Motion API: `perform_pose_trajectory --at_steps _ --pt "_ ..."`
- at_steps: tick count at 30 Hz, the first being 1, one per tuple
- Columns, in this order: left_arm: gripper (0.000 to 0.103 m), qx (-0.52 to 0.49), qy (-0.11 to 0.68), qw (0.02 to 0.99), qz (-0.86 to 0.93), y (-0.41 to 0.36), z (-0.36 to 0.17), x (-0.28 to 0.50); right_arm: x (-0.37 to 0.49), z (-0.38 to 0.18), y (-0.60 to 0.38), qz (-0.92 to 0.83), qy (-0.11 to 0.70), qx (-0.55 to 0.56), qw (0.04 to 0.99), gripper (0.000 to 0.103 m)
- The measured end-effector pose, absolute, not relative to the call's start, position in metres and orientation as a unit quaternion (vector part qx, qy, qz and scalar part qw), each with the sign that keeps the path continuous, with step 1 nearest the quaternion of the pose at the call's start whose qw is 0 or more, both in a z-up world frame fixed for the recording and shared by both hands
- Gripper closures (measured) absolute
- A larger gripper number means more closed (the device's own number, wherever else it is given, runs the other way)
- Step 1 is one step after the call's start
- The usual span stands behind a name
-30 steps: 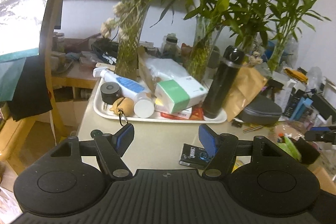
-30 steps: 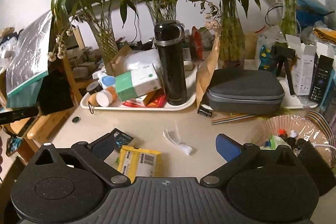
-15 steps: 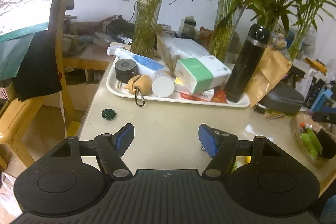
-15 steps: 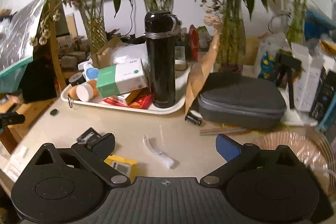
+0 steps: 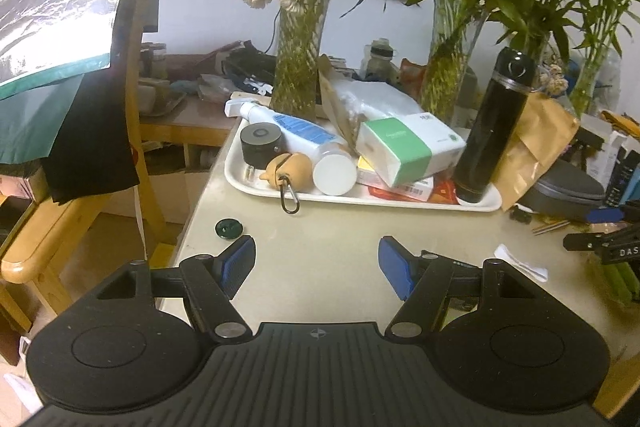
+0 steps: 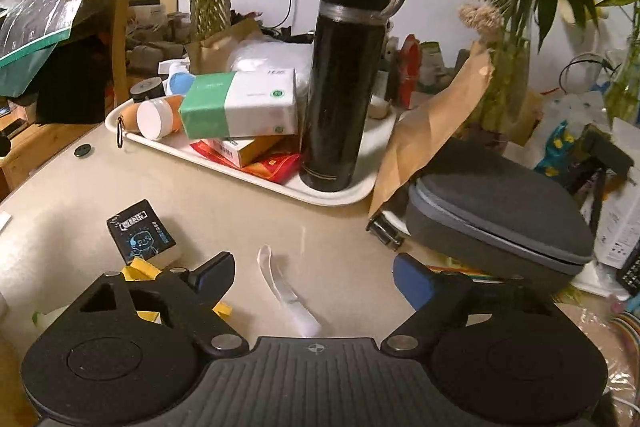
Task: Organize soft objects
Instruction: 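Close the right tool on the white plastic strip, then lift the white strip with the right tool while the left tool approaches the black card package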
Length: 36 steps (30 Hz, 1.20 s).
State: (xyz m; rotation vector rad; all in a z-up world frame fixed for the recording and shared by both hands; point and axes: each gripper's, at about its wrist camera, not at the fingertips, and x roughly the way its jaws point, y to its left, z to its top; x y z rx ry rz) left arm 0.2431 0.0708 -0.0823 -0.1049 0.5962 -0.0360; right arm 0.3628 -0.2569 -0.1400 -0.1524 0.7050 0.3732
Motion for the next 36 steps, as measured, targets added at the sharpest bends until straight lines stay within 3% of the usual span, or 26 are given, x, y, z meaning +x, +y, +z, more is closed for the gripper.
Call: perform_pose_trajectory --at_steps 22,24,27,36 --pt "0.029 0.003 0.296 0.954 -0.053 0.054 -0.090 0.247 0.400 -0.206 -0.223 0.230 0.408 -0.130 0.874 0.060" --pt "0.029 0.001 0.300 0.952 -0.059 0.054 -0.090 0.248 0.401 -0.206 -0.224 0.229 0.410 -0.124 0.874 0.076" --pt "0.029 -0.002 0.303 0.951 -0.069 0.053 -0.091 0.247 0.405 -0.206 -0.225 0.231 0.423 -0.103 0.870 0.089" --pt "0.029 -0.001 0.310 0.946 -0.093 0.050 -0.095 0.248 0.407 -0.194 -0.232 0.219 0.435 -0.065 0.871 0.092"
